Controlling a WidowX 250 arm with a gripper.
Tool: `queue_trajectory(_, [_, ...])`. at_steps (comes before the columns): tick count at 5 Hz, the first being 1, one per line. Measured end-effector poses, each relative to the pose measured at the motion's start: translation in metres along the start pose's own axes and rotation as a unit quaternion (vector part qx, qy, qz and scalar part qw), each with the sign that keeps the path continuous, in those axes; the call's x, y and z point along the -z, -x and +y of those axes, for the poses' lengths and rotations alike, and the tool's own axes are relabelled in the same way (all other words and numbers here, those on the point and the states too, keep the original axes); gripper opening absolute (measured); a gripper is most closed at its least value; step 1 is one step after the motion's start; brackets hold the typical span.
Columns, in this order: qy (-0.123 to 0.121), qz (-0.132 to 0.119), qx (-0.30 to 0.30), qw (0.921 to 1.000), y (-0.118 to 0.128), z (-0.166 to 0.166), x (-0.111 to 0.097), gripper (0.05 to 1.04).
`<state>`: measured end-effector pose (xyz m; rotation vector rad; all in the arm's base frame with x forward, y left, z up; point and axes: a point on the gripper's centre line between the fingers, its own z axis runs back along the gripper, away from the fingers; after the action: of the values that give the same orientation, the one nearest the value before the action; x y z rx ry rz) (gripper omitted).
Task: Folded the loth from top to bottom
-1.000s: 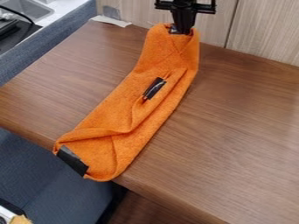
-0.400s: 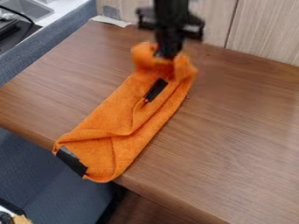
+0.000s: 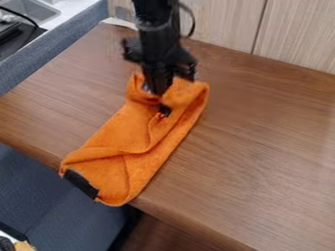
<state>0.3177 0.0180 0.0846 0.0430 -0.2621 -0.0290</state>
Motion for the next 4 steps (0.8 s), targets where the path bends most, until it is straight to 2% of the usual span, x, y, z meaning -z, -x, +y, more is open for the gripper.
queue_trajectory(1, [-0.013, 0.011, 0.005, 0.9998, 0.012, 0.005, 0.008, 0.055])
queue_trajectory(2, [-0.005, 0.034, -0.001, 0.9994, 0.018, 0.01, 0.026, 0.055])
queue_trajectory(3, [-0.01, 0.042, -0.005, 0.9991, 0.017, 0.012, 0.036, 0.078])
queue_trajectory(4, [-0.01, 0.057, -0.014, 0.9982, 0.013, 0.015, 0.04, 0.231])
